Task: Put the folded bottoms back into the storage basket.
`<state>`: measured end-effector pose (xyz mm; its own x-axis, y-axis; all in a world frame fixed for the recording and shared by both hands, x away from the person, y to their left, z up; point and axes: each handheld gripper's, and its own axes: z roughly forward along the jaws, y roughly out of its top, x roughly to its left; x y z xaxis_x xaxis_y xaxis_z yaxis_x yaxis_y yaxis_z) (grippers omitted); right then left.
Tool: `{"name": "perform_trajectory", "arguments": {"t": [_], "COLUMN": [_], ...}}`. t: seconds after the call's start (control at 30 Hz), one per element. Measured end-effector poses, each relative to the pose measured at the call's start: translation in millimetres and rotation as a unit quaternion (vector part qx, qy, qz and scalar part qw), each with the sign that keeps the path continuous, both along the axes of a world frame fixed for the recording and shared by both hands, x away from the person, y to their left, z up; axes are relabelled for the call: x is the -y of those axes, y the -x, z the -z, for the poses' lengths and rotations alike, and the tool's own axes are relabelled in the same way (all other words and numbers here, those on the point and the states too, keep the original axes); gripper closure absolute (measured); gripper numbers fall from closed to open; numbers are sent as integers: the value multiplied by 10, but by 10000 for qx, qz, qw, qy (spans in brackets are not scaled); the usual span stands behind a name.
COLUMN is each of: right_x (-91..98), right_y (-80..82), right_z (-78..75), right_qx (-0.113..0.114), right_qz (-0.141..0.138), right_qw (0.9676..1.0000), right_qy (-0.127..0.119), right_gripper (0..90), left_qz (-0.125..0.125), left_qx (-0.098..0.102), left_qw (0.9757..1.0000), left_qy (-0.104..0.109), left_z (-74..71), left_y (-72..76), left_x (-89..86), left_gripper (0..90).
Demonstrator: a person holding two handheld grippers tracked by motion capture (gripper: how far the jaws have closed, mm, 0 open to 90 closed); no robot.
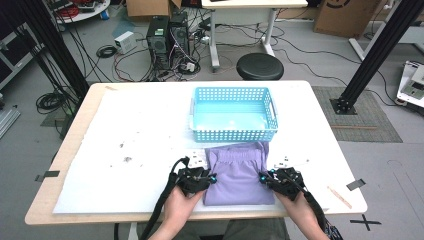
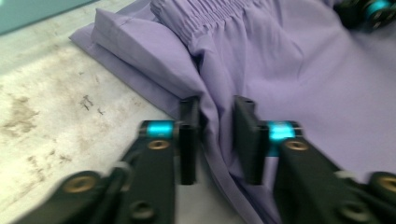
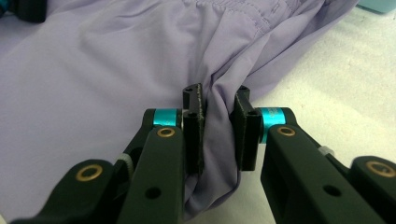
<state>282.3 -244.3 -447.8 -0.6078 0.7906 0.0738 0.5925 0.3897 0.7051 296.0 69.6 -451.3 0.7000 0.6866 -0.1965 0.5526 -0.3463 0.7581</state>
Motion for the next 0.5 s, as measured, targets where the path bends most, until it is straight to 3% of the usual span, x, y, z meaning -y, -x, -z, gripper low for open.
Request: {"name": "perform_trajectory", "arguments": {"t": [0.13,0.3,0.5], "right_x": [-2,-5,18], "right_y": [-3,2,18], "right_z": [-2,-30,-123], "right_qx": [-17,61,170], "right_qz": [-9,-161,-163], "right_qw": [10000,9997,9990], "right_qy": [-52,-166,-379], "right_gripper": [803,828,839], "left_qz": [85,242,234], "left_qx": [-102,32,88], "left_qw": [9998,9995,9982], "left_qy": [154,201,540], "left_z": [6,-40,-133], "left_y": [-29,-11,-22], "left_x": [26,53,-43], "left_gripper": [844,856,862]}}
